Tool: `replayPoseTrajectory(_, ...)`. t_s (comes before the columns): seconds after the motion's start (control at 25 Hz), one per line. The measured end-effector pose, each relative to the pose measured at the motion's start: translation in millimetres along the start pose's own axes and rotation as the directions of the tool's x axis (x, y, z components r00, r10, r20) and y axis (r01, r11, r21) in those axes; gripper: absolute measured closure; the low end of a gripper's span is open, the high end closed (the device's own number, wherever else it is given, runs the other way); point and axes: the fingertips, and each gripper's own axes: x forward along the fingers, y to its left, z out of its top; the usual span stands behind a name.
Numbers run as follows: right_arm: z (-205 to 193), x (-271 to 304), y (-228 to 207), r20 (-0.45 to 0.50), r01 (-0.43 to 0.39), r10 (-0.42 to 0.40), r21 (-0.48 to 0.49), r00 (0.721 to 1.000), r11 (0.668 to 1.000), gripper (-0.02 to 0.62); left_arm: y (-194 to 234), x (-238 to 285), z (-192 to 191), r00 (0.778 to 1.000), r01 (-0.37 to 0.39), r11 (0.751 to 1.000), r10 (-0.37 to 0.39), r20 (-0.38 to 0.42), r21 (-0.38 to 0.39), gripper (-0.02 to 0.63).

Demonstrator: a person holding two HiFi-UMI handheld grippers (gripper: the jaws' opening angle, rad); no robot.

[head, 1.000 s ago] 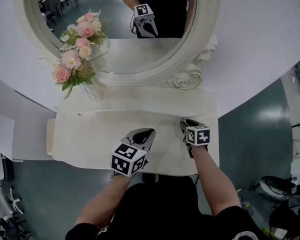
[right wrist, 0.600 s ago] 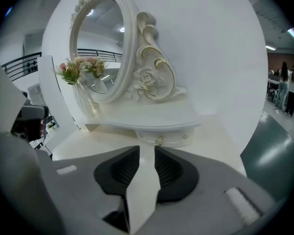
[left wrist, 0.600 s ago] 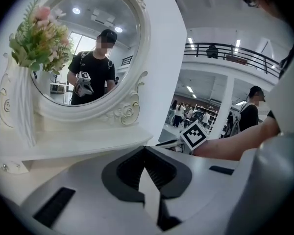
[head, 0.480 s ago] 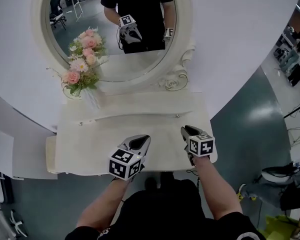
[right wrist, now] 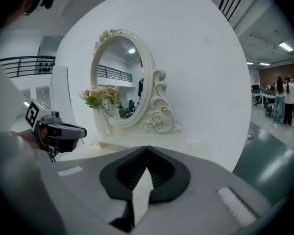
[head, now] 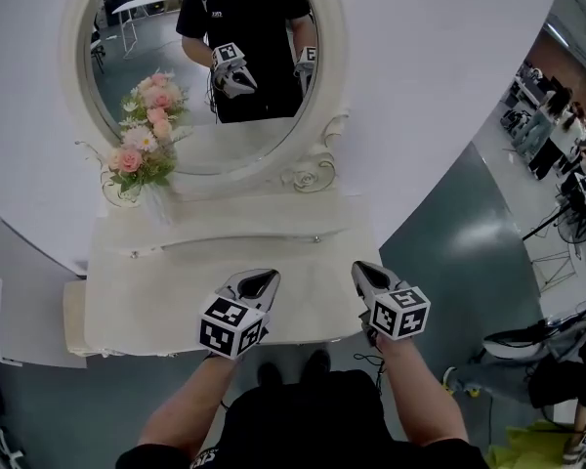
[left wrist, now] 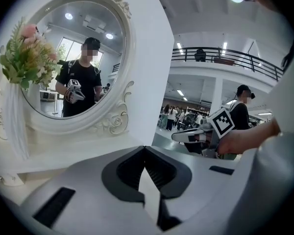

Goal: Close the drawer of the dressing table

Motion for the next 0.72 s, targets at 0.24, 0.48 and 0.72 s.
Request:
replayPoseTrajectory(0.24,41.2,-43.9,-5.6,0.137,0.007,0.000,-0.050,0.991,0.999,0.586,-12.5,2.0,21.9,0.999,-0.027,0.999,0.026,0.043,0.024,0.598)
replayPoseTrajectory(0.48,67.4,-80.4,-20.3,0.232,-0.017,0.026,-0.041,0.972,0.999,0.586,-24.3,12.5,49.7,0.993,-0.079,0.997,0.077,0.091,0.018,0.598)
replayPoseTrajectory(0.72,91.9,-117.6,-41.4,0.302,-0.057,0.077,-0.072,0.950,0.996,0.586,-37.9,25.3,82.7,0.983,-0.120,0.993,0.118,0.144,0.005,0.598)
